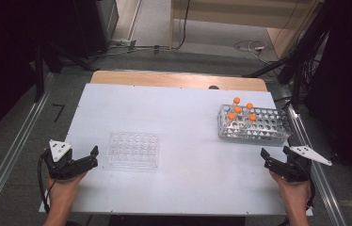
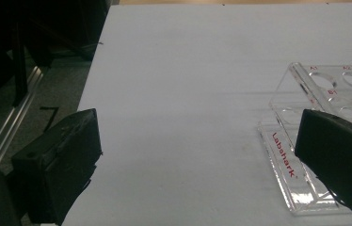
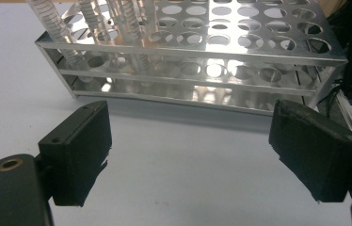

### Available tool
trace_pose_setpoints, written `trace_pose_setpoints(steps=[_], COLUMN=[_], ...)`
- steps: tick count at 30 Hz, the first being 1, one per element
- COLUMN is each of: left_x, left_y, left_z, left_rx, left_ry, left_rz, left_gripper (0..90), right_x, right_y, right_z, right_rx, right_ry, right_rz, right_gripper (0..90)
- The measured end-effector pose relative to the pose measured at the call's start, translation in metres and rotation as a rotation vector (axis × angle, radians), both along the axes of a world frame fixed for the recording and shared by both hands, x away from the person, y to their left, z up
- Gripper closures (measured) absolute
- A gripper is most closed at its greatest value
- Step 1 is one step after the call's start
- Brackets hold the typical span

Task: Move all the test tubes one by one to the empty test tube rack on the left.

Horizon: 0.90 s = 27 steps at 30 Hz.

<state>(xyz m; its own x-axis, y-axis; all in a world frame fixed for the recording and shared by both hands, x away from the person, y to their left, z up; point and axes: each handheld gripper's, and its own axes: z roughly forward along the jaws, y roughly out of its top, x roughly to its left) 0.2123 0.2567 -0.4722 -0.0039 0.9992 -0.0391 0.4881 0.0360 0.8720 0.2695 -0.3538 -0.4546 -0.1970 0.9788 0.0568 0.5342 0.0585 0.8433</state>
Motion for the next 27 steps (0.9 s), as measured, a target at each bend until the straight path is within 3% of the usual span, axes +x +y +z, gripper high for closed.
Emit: trace_pose_setpoints(steps=[18, 27], left_x=[0.001, 0.002], left_y=[-0.001, -0.001], left_z=[-0.001, -0.002], left_rx=[0.004, 0.006], left_ry=[-0.001, 0.004], left_rz=[0.004, -0.002], left_gripper=[1.8, 1.8], right_x=[0.028, 0.049], right_y=[0.026, 0.037], right_z=[0.012, 0.01], right_rx=[0.01, 0.009], right_ry=[-0.03, -0.039], right_rz=[0.056, 0.067], right_gripper=[13.4, 20.3])
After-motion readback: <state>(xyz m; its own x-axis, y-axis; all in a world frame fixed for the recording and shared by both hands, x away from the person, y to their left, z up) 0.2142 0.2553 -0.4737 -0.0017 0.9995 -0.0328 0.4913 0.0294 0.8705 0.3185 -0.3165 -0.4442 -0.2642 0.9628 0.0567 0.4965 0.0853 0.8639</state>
